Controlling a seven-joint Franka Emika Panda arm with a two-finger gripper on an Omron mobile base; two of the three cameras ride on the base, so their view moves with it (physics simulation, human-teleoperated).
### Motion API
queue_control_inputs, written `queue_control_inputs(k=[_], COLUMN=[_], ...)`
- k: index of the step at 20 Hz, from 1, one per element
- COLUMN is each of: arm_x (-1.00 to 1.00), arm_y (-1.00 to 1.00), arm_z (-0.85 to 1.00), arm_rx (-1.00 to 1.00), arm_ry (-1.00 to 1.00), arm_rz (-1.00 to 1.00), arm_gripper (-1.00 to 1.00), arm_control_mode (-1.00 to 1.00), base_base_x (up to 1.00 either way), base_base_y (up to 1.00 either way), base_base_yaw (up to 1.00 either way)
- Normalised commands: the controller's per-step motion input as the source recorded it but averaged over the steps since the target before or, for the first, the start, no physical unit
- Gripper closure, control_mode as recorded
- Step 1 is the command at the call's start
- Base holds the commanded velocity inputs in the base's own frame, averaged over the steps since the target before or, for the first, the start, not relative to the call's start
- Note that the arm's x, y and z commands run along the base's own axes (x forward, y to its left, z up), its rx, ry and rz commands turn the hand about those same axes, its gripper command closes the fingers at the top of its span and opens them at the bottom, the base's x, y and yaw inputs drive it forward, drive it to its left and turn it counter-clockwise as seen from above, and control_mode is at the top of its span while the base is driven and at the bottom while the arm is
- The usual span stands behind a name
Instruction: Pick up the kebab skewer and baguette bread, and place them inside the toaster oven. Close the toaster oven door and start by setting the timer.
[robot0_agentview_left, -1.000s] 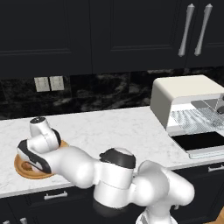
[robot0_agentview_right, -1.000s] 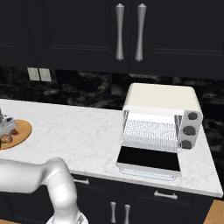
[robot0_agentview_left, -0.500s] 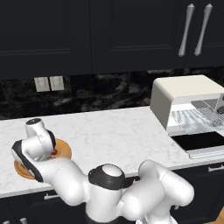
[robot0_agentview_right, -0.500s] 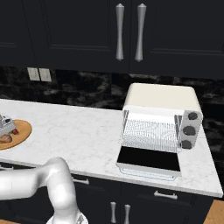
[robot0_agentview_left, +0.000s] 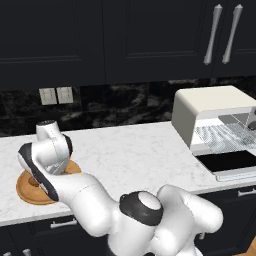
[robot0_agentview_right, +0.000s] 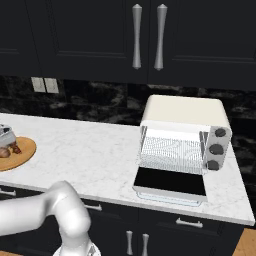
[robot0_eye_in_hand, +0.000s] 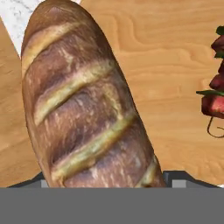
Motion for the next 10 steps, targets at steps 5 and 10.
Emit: queue_control_inputs(k=[5,10], arm_x=[-0.78,-0.17], arm_y=[-1.00,-1.00], arm_z=[0.49,0.28], arm_rx=[0.07,0.00], arm_ry=[-0.02,0.00], arm_rz=[-0.17,-0.41], arm_gripper=[1.00,1.00], arm_control_mode=[-1.00,-1.00], base_base_x=[0.00,0.00], base_base_y=[0.00,0.00], base_base_yaw=[0.00,0.00])
